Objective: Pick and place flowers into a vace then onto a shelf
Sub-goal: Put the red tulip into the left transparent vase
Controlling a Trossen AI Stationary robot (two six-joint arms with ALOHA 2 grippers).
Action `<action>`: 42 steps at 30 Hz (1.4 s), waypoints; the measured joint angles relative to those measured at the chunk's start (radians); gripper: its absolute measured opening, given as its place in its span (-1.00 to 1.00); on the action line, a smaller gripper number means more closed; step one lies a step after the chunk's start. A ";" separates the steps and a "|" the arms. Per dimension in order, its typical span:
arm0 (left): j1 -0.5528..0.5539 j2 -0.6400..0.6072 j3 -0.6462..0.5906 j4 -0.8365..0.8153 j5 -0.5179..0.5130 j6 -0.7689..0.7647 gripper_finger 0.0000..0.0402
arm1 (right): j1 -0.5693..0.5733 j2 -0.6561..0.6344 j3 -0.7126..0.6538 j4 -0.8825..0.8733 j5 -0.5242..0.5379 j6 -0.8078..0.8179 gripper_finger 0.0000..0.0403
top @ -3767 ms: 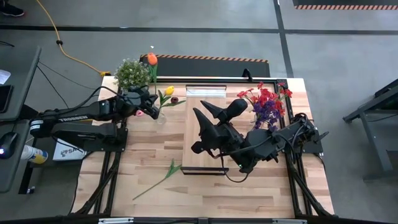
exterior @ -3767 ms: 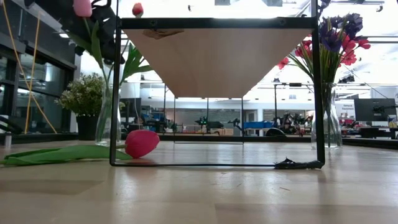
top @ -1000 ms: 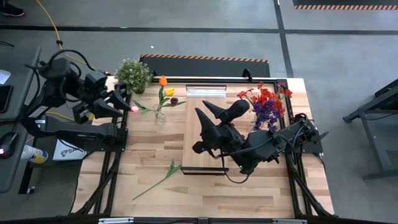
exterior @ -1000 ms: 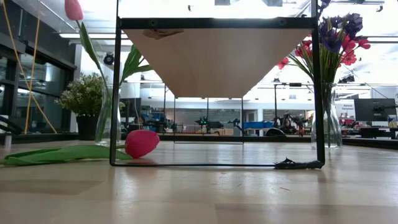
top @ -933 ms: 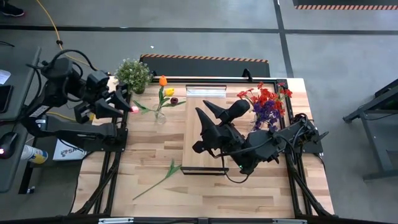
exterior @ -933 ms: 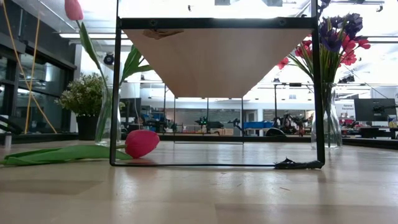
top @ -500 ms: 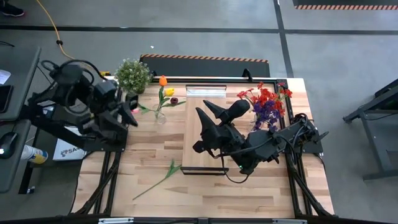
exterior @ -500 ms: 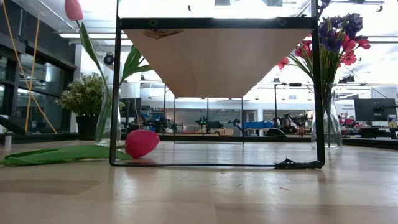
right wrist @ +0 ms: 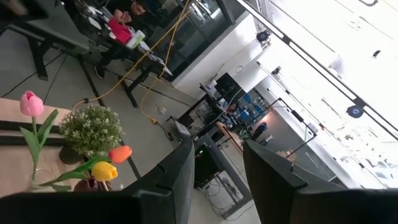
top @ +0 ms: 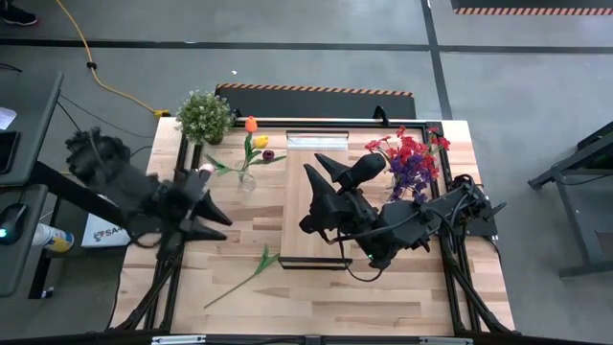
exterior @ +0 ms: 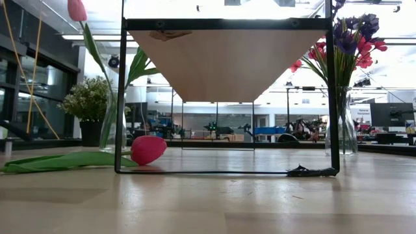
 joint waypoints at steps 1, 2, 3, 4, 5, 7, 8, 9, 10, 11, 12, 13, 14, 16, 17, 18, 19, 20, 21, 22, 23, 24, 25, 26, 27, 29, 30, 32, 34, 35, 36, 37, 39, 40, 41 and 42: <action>-0.024 0.012 0.004 -0.039 -0.038 -0.052 -0.09 | 0.000 0.000 0.000 0.000 -0.001 0.000 -0.36; -0.048 0.023 0.003 -0.077 -0.065 -0.105 -0.09 | 0.000 0.000 0.000 0.000 -0.001 0.000 -0.36; -0.068 0.034 0.003 -0.114 -0.087 -0.156 -0.09 | 0.000 0.000 0.000 0.000 -0.001 0.000 -0.36; -0.088 0.047 0.003 -0.150 -0.109 -0.211 -0.09 | 0.000 0.000 0.000 0.000 -0.001 0.000 -0.36; -0.105 0.059 0.003 -0.190 -0.123 -0.273 -0.09 | 0.000 0.000 0.000 0.000 -0.001 0.000 -0.36; -0.136 0.085 0.003 -0.273 -0.141 -0.398 -0.09 | 0.000 0.000 0.000 0.000 -0.001 -0.001 -0.36; -0.150 0.097 0.003 -0.310 -0.142 -0.461 -0.09 | 0.000 0.000 0.000 0.000 -0.001 -0.001 -0.36; -0.164 0.112 0.003 -0.347 -0.142 -0.519 -0.09 | 0.000 0.000 0.000 0.000 -0.001 0.000 -0.36; -0.176 0.128 0.003 -0.381 -0.141 -0.569 -0.09 | 0.000 0.000 0.000 0.000 -0.001 0.000 -0.36; -0.187 0.144 0.001 -0.392 -0.141 -0.609 -0.09 | 0.000 0.000 0.000 0.000 -0.001 -0.001 -0.36; -0.195 0.155 -0.011 -0.379 -0.142 -0.623 -0.09 | 0.000 0.000 0.000 0.000 -0.001 0.000 -0.36; -0.200 0.165 -0.024 -0.370 -0.140 -0.627 -0.09 | 0.000 0.000 0.000 0.000 -0.001 -0.001 -0.36; -0.207 0.176 -0.035 -0.366 -0.137 -0.634 -0.09 | 0.000 0.000 0.000 0.000 -0.001 -0.001 -0.36; -0.216 0.197 -0.051 -0.373 -0.115 -0.660 -0.09 | 0.000 0.000 0.000 0.000 -0.001 -0.001 -0.36; -0.216 0.208 -0.060 -0.384 -0.102 -0.673 -0.09 | 0.000 0.000 0.000 0.000 -0.001 -0.001 -0.36; -0.215 0.219 -0.070 -0.387 -0.093 -0.680 -0.09 | 0.000 0.000 0.000 0.000 -0.001 -0.001 -0.36; -0.215 0.229 -0.084 -0.384 -0.080 -0.688 -0.09 | 0.000 0.000 0.000 0.000 -0.001 -0.001 -0.36; -0.215 0.237 -0.098 -0.384 -0.074 -0.698 -0.09 | 0.000 0.000 0.000 0.000 -0.001 -0.001 -0.36; -0.215 0.246 -0.112 -0.385 -0.061 -0.707 -0.09 | 0.000 0.000 0.000 0.000 -0.001 -0.001 -0.36; -0.215 0.253 -0.124 -0.385 -0.044 -0.715 -0.09 | 0.001 0.000 0.000 0.000 -0.001 -0.001 -0.36; -0.215 0.259 -0.137 -0.384 -0.031 -0.718 -0.09 | 0.002 0.000 0.000 0.000 -0.001 -0.001 -0.36; -0.214 0.263 -0.152 -0.384 -0.022 -0.718 -0.09 | 0.004 0.000 0.000 0.000 -0.001 -0.001 -0.36; -0.214 0.267 -0.167 -0.385 -0.016 -0.722 -0.09 | 0.005 0.000 0.000 0.000 -0.001 -0.001 -0.36; -0.214 0.271 -0.182 -0.385 -0.010 -0.727 -0.09 | 0.007 0.000 0.000 0.000 -0.001 0.000 -0.36; -0.214 0.274 -0.197 -0.384 -0.008 -0.734 -0.09 | 0.010 0.000 0.000 0.000 -0.001 0.000 -0.36; -0.214 0.277 -0.228 -0.384 -0.007 -0.751 -0.09 | 0.014 0.000 0.000 0.000 -0.001 -0.001 -0.36; -0.214 0.277 -0.243 -0.384 -0.007 -0.758 -0.09 | 0.018 0.000 0.000 0.000 -0.001 0.000 -0.36; -0.214 0.277 -0.273 -0.384 -0.006 -0.763 -0.09 | 0.024 0.000 0.000 0.000 -0.001 0.000 -0.36; -0.214 0.277 -0.302 -0.376 -0.006 -0.765 -0.09 | 0.029 0.000 0.000 0.000 -0.001 0.000 -0.36; -0.214 0.277 -0.317 -0.375 -0.005 -0.772 -0.09 | 0.033 0.000 0.000 0.000 -0.001 0.000 -0.36; -0.214 0.277 -0.332 -0.373 -0.004 -0.780 -0.09 | 0.036 0.000 0.000 0.000 -0.001 0.000 -0.36; -0.214 0.277 -0.345 -0.370 -0.003 -0.786 -0.09 | 0.039 0.000 0.000 0.000 -0.001 0.000 -0.36; -0.214 0.277 -0.371 -0.360 -0.002 -0.789 -0.09 | 0.043 0.000 0.000 0.000 0.000 0.000 -0.36; -0.214 0.276 -0.384 -0.346 -0.002 -0.789 -0.09 | 0.045 0.000 0.000 0.000 0.000 0.000 -0.36; -0.214 0.276 -0.399 -0.324 -0.002 -0.789 -0.09 | 0.045 0.000 0.000 0.000 0.000 0.000 -0.36; -0.214 0.277 -0.411 -0.304 -0.002 -0.790 -0.08 | 0.046 0.000 0.000 0.000 0.000 0.000 -0.36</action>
